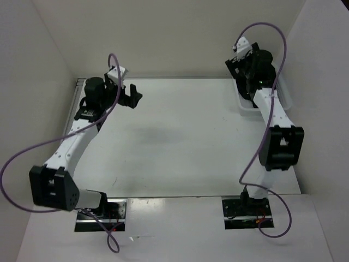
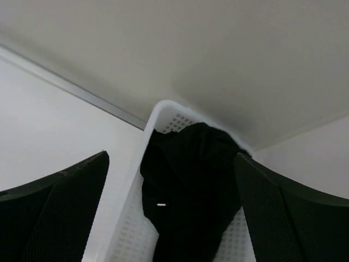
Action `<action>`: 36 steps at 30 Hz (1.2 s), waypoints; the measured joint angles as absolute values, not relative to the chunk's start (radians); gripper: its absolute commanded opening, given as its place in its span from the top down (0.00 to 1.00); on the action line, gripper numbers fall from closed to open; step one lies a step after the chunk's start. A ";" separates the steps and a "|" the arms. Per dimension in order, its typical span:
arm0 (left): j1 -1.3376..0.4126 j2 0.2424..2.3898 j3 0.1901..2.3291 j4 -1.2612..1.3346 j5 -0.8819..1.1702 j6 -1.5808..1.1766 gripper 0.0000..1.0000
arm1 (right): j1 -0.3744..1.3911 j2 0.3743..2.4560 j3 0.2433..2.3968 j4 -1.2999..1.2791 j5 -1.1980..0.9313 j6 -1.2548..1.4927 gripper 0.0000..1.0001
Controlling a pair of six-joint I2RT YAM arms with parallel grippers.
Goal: Fold and stack the shorts
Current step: Grab the shorts from the pile
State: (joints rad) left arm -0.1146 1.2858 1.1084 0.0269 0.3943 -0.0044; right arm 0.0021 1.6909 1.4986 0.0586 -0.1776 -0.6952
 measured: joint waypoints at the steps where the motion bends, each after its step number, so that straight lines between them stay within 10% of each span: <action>1: -0.128 1.344 1.148 0.023 0.354 -0.004 0.00 | -0.020 1.759 1.579 0.024 -0.159 -0.626 0.00; 18: -0.266 1.707 1.267 -0.206 0.170 -0.004 0.00 | -0.207 2.425 1.974 -0.257 0.120 -0.203 0.01; 27: -0.311 1.738 1.289 -0.210 0.149 -0.004 0.00 | -0.190 2.450 2.012 -0.297 0.176 -0.192 0.96; 36: -0.311 1.732 1.292 -0.201 0.134 -0.004 0.00 | -0.185 2.407 2.070 -0.336 0.255 -0.130 1.00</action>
